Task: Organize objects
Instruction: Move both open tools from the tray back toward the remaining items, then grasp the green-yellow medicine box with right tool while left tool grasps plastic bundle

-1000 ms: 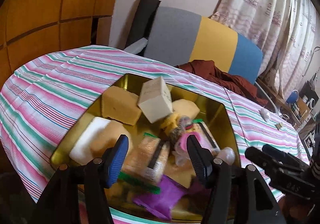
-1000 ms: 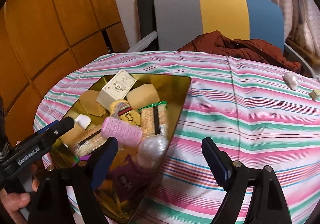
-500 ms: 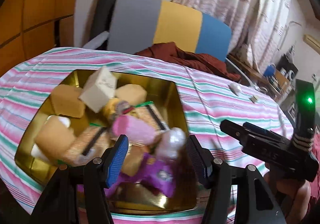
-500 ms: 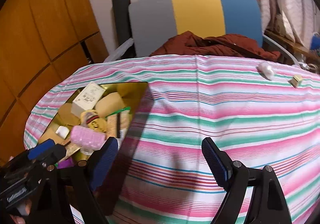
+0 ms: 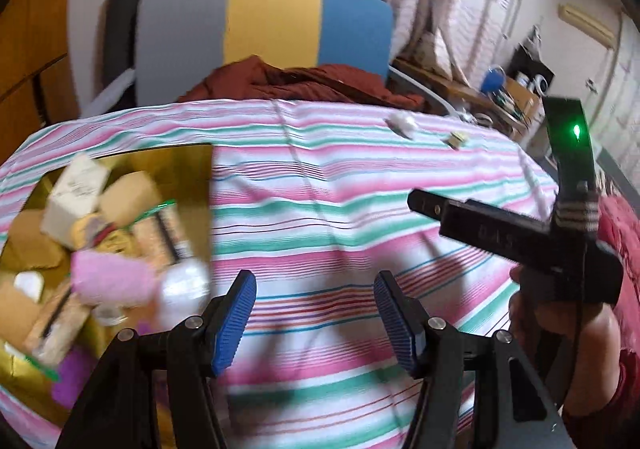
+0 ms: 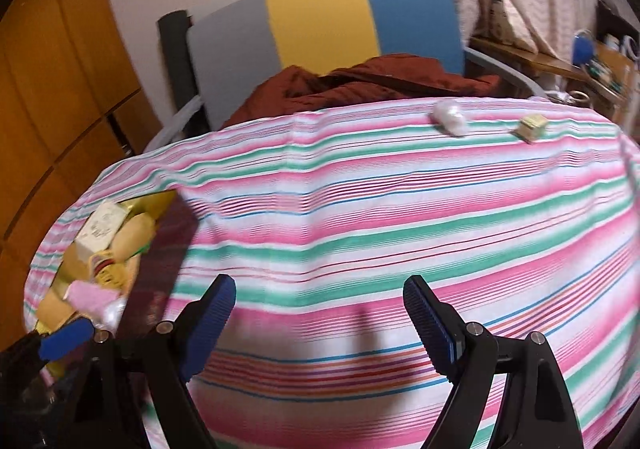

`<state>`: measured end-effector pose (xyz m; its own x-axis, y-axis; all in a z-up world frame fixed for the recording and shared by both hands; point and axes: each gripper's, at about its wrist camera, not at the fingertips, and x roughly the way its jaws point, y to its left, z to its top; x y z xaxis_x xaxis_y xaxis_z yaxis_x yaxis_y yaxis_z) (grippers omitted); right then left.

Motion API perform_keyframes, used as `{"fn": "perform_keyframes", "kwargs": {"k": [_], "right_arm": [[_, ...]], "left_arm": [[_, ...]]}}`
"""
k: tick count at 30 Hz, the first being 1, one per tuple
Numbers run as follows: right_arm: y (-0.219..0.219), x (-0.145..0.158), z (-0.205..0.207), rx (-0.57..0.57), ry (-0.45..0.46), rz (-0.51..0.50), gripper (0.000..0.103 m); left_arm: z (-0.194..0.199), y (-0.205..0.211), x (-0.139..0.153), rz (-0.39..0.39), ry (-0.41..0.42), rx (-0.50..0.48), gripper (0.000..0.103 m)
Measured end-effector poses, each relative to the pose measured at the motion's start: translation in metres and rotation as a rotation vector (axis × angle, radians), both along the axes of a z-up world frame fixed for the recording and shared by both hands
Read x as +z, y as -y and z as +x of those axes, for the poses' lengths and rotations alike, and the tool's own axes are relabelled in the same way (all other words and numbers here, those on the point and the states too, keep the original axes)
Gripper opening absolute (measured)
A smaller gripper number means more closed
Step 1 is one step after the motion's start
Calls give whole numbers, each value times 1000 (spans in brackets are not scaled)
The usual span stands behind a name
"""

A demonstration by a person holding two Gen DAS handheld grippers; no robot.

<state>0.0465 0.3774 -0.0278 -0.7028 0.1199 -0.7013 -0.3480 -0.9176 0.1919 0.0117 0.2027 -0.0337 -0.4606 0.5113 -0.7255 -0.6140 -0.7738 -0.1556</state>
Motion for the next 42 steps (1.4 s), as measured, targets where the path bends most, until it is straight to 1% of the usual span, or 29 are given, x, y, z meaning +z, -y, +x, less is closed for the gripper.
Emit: {"fn": "perform_keyframes", "kwargs": {"k": [2, 5, 9, 14, 18, 24, 28, 30, 32, 34, 37, 40, 41, 42], "right_arm": [[-16, -2, 3, -24, 2, 4, 86], [-46, -7, 6, -74, 12, 9, 86], [-89, -16, 8, -143, 37, -2, 86], [-145, -27, 5, -237, 61, -34, 86], [-194, -29, -5, -315, 67, -33, 86], [-273, -27, -38, -470, 56, -48, 86], [-308, -24, -71, -522, 30, -21, 86], [-320, -24, -84, -535, 19, -24, 86], [-335, -26, -100, -563, 12, -51, 86], [-345, -30, -113, -591, 28, -51, 86], [-353, -39, -125, -595, 57, -48, 86], [-356, -48, -125, -590, 90, -24, 77], [-357, -51, -123, -584, 95, -23, 69], [-358, -53, -120, -577, 92, -12, 64]], "left_arm": [[0, -15, -4, -11, 6, -29, 68], [-1, -47, -17, -45, 29, -88, 69], [-2, -82, -33, -80, 60, -139, 69], [-5, -114, -42, -102, 69, -180, 69], [-9, -133, -46, -101, 69, -193, 69], [-17, -143, -51, -106, 79, -187, 69], [-22, -136, -52, -95, 88, -157, 69], [-25, -135, -51, -90, 81, -147, 69], [-28, -133, -48, -86, 73, -141, 69], [-32, -134, -45, -82, 68, -141, 69], [-39, -137, -40, -76, 53, -138, 69], [-47, -144, -38, -70, 48, -140, 70], [-50, -148, -37, -71, 44, -143, 70], [-54, -155, -36, -72, 36, -148, 70]]}}
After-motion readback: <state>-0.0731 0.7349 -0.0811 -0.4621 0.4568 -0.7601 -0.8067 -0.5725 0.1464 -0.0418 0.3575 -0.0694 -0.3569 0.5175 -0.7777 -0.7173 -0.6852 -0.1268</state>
